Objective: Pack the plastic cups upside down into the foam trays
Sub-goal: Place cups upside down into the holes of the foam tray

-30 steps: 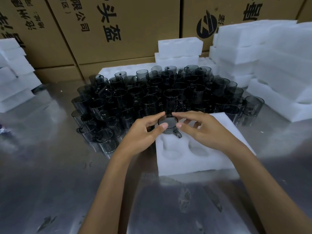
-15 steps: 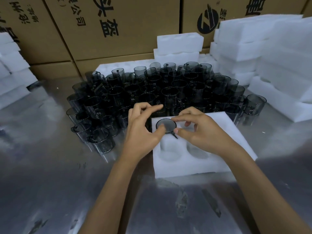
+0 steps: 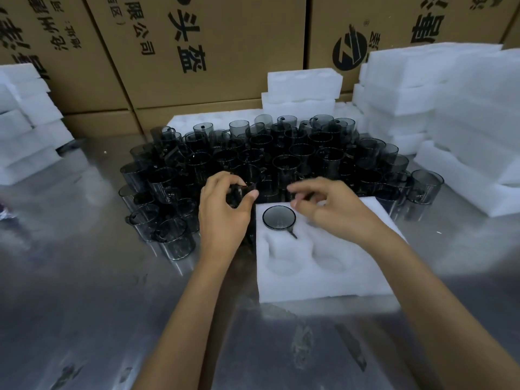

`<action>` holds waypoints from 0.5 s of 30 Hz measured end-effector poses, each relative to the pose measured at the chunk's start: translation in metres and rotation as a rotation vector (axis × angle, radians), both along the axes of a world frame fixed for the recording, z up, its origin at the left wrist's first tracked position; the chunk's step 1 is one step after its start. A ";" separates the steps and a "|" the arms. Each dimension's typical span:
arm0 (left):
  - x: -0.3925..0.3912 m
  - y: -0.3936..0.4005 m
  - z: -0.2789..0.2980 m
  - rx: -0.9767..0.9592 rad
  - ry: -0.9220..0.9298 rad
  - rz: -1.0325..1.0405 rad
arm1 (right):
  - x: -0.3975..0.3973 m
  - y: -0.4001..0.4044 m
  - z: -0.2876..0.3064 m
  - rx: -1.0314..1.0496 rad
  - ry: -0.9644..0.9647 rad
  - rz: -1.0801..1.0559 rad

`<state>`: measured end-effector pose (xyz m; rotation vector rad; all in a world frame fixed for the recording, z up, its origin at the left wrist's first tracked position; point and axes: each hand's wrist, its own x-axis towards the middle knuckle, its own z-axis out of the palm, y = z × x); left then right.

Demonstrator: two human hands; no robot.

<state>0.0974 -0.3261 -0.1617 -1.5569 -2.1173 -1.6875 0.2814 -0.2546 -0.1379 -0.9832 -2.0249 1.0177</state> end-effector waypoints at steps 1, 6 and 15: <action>0.001 -0.003 0.002 0.023 0.015 -0.015 | -0.004 0.002 0.006 0.015 0.037 -0.019; 0.009 -0.014 0.010 0.148 0.231 -0.140 | -0.012 0.004 0.010 0.071 0.175 0.018; 0.034 -0.014 0.007 0.123 0.114 -0.299 | 0.010 0.000 0.000 0.123 0.152 -0.009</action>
